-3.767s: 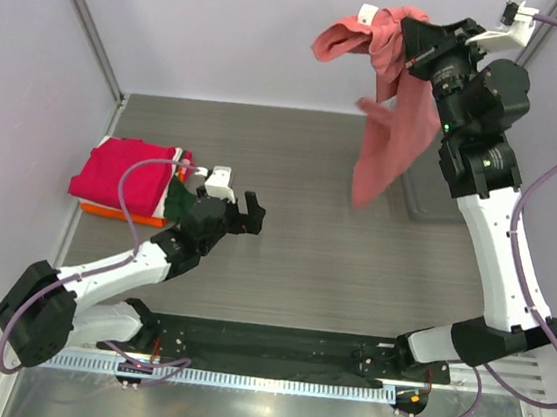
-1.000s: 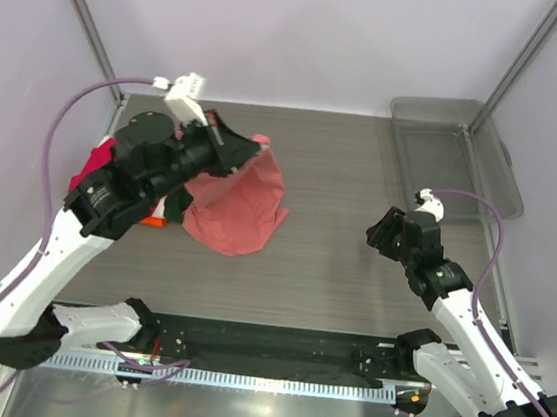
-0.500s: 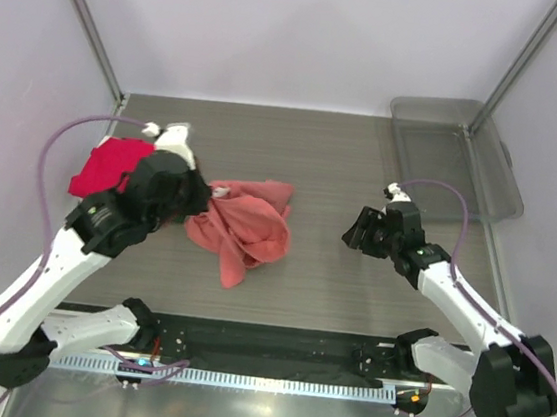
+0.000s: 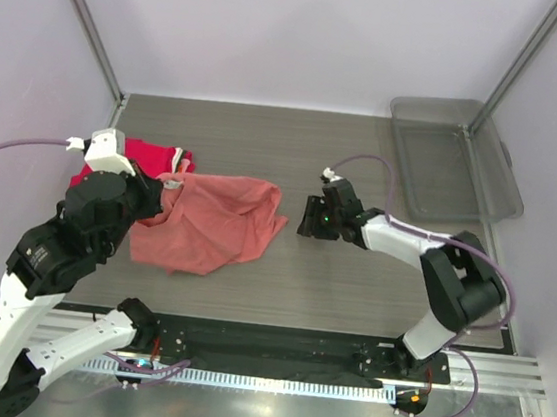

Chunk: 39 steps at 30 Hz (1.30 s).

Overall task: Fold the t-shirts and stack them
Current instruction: Flatten the tshirt out

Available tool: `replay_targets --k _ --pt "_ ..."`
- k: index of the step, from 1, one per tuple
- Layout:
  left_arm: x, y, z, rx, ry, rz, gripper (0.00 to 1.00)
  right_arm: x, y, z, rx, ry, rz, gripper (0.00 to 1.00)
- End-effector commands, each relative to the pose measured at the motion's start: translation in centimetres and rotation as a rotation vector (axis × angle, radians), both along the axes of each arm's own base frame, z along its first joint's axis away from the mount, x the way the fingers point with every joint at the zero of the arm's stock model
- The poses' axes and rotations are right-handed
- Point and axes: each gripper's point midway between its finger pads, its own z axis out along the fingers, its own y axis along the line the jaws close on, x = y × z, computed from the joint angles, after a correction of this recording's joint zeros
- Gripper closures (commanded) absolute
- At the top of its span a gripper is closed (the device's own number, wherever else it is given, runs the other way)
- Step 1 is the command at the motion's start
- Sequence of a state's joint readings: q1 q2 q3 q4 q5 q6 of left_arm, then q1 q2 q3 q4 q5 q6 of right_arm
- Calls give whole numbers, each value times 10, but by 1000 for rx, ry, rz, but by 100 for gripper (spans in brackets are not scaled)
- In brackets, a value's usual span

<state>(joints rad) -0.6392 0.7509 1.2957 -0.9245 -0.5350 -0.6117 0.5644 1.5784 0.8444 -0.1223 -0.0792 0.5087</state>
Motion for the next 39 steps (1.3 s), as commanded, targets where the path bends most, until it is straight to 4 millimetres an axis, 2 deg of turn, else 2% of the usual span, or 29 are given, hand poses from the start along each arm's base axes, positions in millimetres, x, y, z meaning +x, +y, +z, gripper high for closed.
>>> replay_targets --k 1,2,4,5,6,8,13,16,17,18,19,21,22,23,25,26,27,28,29,30,31,32,33,34,36,37,39 --pt "1 20 18 24 -58 82 100 31 33 14 33 -76 -10 50" --pt "1 23 19 32 -62 95 100 36 44 18 38 -89 1 50" --pt "-1 27 24 35 -75 108 100 40 53 6 22 -69 2 50" --pt "-1 29 26 45 -79 114 100 44 65 12 41 -76 20 50" --pt "-1 32 29 48 -87 126 100 44 69 1 33 -53 26 50" --pt "-2 36 30 63 -88 135 100 46 83 4 52 -51 41 50" --pt "-4 40 35 70 -102 147 100 48 103 -9 34 -37 51 51" --pt "-4 42 38 73 -110 150 100 50 107 -18 8 -18 46 67" --pt "-4 42 38 77 -108 150 100 47 105 -21 -10 3 46 84" --pt "-3 41 38 81 -105 151 100 51 99 -21 -39 -10 22 94" --pt "-2 41 36 84 -101 154 100 56 91 -11 -61 -48 -10 99" --pt "2 38 32 88 -99 155 100 62 77 9 -82 -101 -47 99" --pt "6 36 29 89 -94 157 100 68 61 17 -117 -135 -90 99" --pt "11 30 19 97 -74 149 100 69 49 46 -113 -173 -115 99" --pt "22 16 7 87 -42 127 100 79 15 74 -158 -233 -183 99" --pt "26 9 2 85 -26 107 100 78 -1 83 -178 -235 -207 99" --pt "31 4 -3 86 -14 105 100 77 -14 112 -162 -283 -223 99" --pt "38 1 -8 97 4 112 100 80 -38 121 -174 -285 -266 99" --pt "41 0 -10 101 12 118 100 79 -49 132 -171 -301 -284 99" --pt "43 1 -4 96 10 127 100 76 -64 160 -144 -349 -314 99" --pt "46 8 -1 95 16 155 100 74 -75 171 -146 -368 -330 99" --pt "50 11 1 103 26 171 100 73 -98 181 -154 -376 -374 99" --pt "49 18 16 95 14 189 100 67 -109 202 -131 -413 -397 99" --pt "48 23 25 97 8 202 100 64 -117 218 -118 -441 -410 99" --pt "47 35 40 104 -9 234 100 56 -138 235 -117 -459 -447 99" --pt "43 39 59 81 -52 241 100 47 -145 258 -94 -505 -463 99" --pt "36 43 75 66 -91 242 100 35 -158 272 -100 -524 -493 99"
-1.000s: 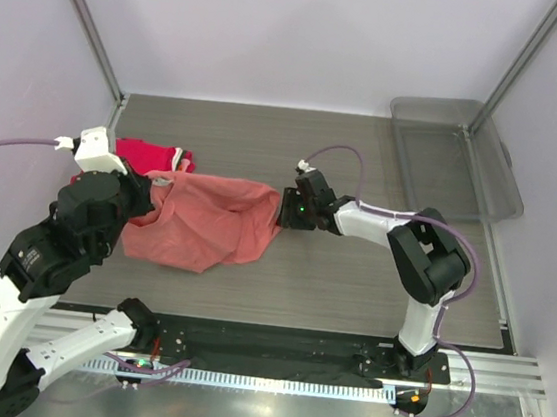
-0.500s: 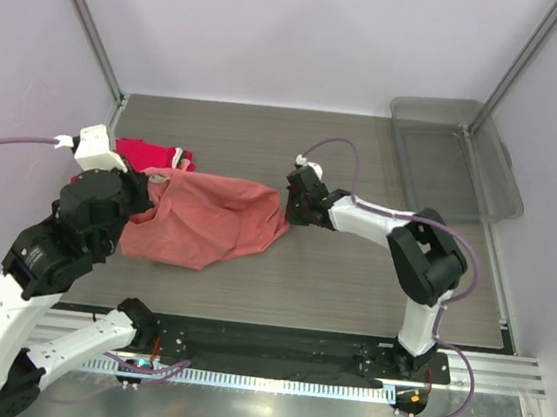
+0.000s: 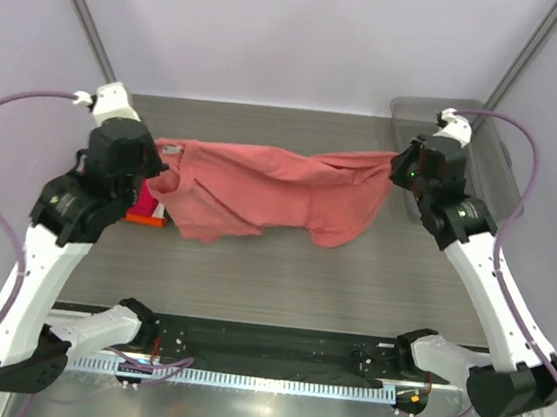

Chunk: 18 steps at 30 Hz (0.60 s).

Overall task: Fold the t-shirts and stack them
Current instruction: Flatten the tshirt out

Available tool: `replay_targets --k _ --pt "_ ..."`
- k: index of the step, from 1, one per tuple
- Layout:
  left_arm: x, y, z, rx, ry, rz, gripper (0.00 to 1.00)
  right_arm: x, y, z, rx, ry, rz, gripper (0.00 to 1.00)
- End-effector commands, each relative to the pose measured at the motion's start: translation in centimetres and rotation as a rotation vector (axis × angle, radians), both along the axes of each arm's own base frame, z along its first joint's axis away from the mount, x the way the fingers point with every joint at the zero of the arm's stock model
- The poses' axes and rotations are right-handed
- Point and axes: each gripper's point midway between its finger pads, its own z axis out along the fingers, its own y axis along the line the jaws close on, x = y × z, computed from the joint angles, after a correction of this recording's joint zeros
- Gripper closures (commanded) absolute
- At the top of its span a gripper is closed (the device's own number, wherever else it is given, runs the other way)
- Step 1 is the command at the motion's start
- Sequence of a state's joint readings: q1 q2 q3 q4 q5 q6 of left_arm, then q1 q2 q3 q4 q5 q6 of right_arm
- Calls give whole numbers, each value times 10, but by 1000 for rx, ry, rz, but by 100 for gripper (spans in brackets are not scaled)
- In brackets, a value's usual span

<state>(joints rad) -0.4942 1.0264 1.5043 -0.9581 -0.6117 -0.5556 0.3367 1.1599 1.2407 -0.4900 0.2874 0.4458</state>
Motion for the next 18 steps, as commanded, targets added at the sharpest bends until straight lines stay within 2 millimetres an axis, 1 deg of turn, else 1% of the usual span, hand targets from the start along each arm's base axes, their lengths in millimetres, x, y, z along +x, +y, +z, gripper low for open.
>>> replay_targets --k 1,3,4,5,7,8,10,11,12,13,15,16,18 --pt "-26 26 71 -64 -198 43 100 -29 -23 34 -33 -40 -35 99" --pt "-36 30 81 -90 -236 42 100 -44 -34 44 -33 -62 -66 99" --pt "-39 31 84 -100 -247 39 100 -50 -40 46 -37 -71 -88 99" --pt "-41 31 82 -107 -250 33 100 -63 -45 57 -22 -111 -96 99" --pt "-49 32 85 -138 -273 27 100 -76 -52 66 -6 -144 -114 99" --pt "-52 31 85 -149 -278 13 100 -87 -56 75 7 -178 -117 99" --pt "-60 35 90 -168 -298 12 100 -100 -61 92 22 -229 -123 99" --pt "-63 34 91 -175 -305 3 100 -111 -66 102 29 -259 -127 99" --pt "-69 36 98 -187 -323 -4 100 -116 -68 110 28 -276 -127 99" --pt "-73 37 102 -195 -332 -11 100 -124 -72 128 38 -316 -134 99" --pt "-82 35 109 -227 -347 -44 100 -133 -77 139 30 -323 -139 99" --pt "-85 32 110 -241 -348 -63 100 -139 -79 156 40 -357 -138 99" --pt "-87 21 107 -281 -334 -108 100 -142 -77 162 39 -356 -121 99"
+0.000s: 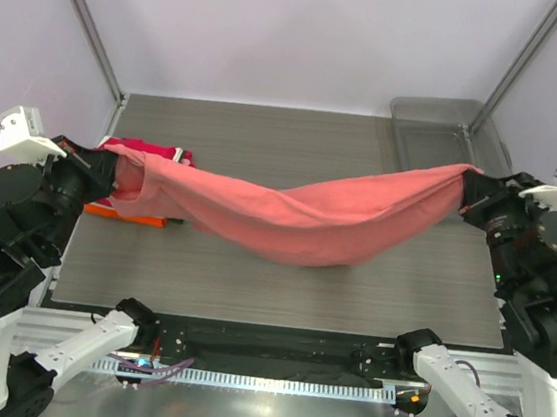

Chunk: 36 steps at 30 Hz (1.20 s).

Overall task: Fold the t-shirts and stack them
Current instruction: Flatten the tshirt out

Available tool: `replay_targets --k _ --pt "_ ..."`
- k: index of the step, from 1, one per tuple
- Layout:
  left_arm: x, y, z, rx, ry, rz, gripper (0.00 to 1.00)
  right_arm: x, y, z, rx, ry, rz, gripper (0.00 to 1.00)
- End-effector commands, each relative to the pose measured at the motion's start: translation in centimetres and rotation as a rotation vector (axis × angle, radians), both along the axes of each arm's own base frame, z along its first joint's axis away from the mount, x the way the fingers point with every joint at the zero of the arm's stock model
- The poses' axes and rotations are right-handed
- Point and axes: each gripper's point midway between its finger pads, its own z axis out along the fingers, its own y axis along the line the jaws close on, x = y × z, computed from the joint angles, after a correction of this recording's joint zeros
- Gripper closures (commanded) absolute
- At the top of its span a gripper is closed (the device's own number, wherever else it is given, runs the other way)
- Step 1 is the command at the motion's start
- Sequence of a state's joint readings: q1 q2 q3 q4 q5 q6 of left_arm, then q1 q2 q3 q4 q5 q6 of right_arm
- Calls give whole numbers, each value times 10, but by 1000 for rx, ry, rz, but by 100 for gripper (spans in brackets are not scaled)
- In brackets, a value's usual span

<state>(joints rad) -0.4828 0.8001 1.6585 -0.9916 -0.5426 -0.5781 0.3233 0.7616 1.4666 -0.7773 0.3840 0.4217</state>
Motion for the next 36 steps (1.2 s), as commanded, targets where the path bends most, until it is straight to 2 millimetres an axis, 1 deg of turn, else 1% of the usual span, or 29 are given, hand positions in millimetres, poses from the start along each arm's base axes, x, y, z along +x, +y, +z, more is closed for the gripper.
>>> replay_targets --k 1,3,4,6,7,9,10,12,13,14,15,16,18,19,20,22,23,24,25,26,27,28,30,31,32,33,34,35,36 --pt "-7 -13 5 -72 -19 -77 100 -6 -7 26 -20 -40 -18 99" --pt "-2 -23 -5 -104 0 -101 100 3 -3 25 -37 -21 -12 99" --pt "7 -29 -25 -93 49 -103 100 17 -1 16 -54 18 -20 99" --pt "26 -43 -45 -103 91 -111 100 39 4 4 -78 66 -29 99" --pt "38 -49 -71 -87 149 -107 100 61 10 -7 -98 102 -38 99" --pt "63 -58 -90 -83 194 -73 100 84 14 -17 -111 123 -57 99" --pt "73 -54 -98 -66 207 -20 100 100 16 -18 -116 120 -70 99" --pt "97 -53 -106 -70 214 34 100 145 26 -51 -157 226 -78 99" --pt "119 -58 -123 -69 263 55 100 161 29 -46 -141 223 -73 99" --pt "134 -68 -121 -113 259 20 100 194 37 -76 -152 294 -69 99" --pt "151 -59 -124 -142 265 51 100 210 38 -81 -144 303 -71 99" --pt "175 -62 -146 -163 324 71 100 224 39 -68 -109 271 -79 99" --pt "208 -53 -139 -208 299 100 100 262 37 -88 -80 305 -92 99" --pt "221 -51 -136 -225 290 113 100 274 35 -70 -39 259 -110 99" --pt "242 -51 -154 -222 327 129 100 283 31 -67 -21 250 -125 99" --pt "268 -47 -137 -244 273 144 100 307 25 -61 13 214 -142 99" --pt "287 -47 -158 -233 313 154 100 314 26 -59 28 205 -132 99" --pt "296 -47 -156 -240 307 149 79 322 33 -63 37 214 -86 90" --pt "306 -54 -148 -258 300 105 54 331 39 -65 40 213 -58 42" --pt "311 -57 -150 -264 312 85 27 332 41 -69 46 222 -48 21" --pt "313 -56 -164 -255 365 94 1 331 43 -71 46 229 -36 8" --pt "310 -51 -164 -245 377 125 1 329 46 -88 46 268 -20 1" --pt "296 -47 -153 -225 375 122 1 313 47 -88 32 279 5 0" --pt "290 -45 -152 -223 371 124 0 304 47 -114 24 333 10 0" --pt "281 -42 -166 -217 380 136 0 288 42 -105 27 317 -7 0" --pt "266 -36 -151 -251 326 158 0 278 37 -109 52 322 -39 0" --pt "256 -33 -152 -273 306 165 0 267 25 -142 47 381 -104 0" --pt "247 -29 -184 -296 329 177 0 251 21 -132 75 357 -114 0" --pt "238 -29 -187 -326 310 163 0 242 21 -139 84 370 -108 0"
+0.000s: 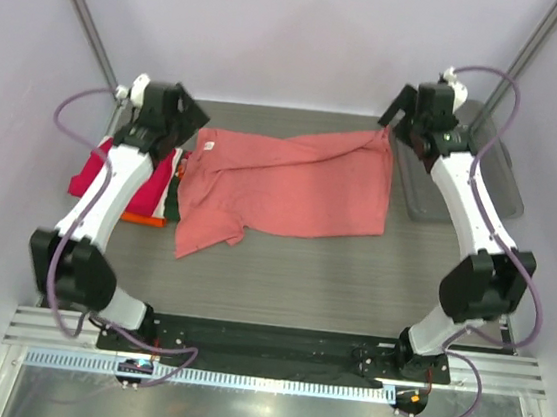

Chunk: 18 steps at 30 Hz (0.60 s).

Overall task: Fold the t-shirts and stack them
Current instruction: Flatten the tshirt out

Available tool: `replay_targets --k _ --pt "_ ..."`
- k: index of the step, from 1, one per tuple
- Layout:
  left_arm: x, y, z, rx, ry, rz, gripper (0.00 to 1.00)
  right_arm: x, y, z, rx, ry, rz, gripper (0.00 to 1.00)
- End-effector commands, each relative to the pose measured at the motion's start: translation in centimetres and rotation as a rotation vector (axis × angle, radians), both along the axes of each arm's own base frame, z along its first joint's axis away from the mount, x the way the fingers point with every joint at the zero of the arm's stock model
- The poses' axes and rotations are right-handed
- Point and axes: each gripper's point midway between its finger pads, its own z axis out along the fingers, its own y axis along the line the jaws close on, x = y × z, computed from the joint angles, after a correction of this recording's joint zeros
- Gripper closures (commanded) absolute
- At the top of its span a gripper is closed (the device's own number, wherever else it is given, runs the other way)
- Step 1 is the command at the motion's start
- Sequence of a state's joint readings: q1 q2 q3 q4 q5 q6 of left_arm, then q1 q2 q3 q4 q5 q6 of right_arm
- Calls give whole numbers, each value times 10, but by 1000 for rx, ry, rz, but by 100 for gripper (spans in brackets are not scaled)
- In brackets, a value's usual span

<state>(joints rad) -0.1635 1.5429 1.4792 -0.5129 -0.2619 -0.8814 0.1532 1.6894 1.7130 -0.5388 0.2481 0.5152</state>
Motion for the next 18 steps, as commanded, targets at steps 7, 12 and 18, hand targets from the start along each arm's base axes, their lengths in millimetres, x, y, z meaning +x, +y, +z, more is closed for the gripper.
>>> replay_targets --k 7,12,18 --pt "-110 0 0 -120 -89 -96 3 -118 -15 -50 79 58 -45 7" --pt "-170 5 -37 -74 21 -119 1 -180 -11 -105 122 126 -1 15" --pt "-212 4 -108 -91 146 -142 0 -199 2 -152 229 93 26 29"
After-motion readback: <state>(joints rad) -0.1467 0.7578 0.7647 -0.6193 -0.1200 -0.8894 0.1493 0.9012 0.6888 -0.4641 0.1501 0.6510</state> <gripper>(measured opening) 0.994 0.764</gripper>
